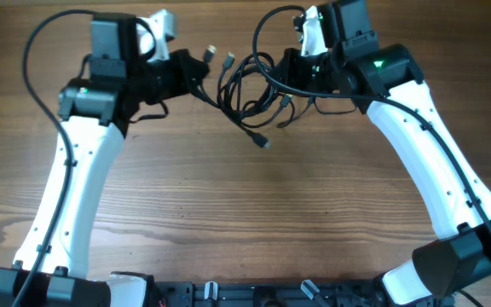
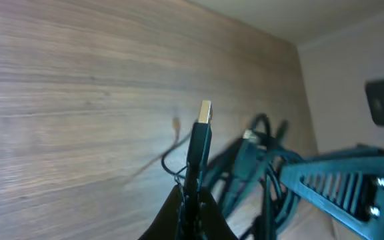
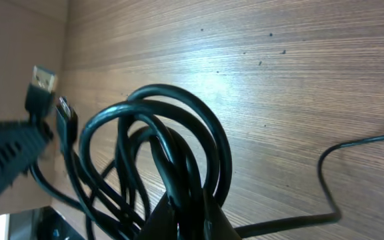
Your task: Untangle cables
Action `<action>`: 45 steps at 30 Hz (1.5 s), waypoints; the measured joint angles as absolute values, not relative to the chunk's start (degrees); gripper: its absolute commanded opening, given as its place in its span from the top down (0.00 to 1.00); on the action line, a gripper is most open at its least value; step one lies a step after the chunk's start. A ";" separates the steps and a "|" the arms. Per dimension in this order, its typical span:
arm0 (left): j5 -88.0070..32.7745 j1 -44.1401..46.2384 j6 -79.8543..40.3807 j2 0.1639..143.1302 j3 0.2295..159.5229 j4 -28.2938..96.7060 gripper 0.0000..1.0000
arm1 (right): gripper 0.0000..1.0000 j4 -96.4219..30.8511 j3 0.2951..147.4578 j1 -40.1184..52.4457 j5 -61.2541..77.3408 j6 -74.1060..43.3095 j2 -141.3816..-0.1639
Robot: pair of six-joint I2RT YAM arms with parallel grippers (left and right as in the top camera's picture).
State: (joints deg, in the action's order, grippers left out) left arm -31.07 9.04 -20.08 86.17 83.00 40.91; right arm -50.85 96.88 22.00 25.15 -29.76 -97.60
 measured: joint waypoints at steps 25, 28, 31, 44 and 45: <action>-23.11 17.04 -20.27 93.71 83.00 38.61 0.02 | 0.96 -50.94 96.88 21.98 24.08 -30.61 -97.60; -21.02 14.26 -20.25 93.60 83.50 40.66 0.02 | 0.96 -51.16 96.88 21.98 22.96 -30.61 -97.60; -17.78 11.14 -20.49 92.31 85.78 43.77 0.30 | 0.96 -51.35 96.88 21.98 21.30 -30.61 -97.60; -29.32 17.82 0.16 89.47 87.18 51.27 0.30 | 0.96 -52.69 96.88 21.98 19.38 -30.59 -97.60; -30.04 18.57 1.61 89.76 87.18 51.27 0.30 | 0.96 -52.71 96.88 21.98 19.38 -30.57 -97.60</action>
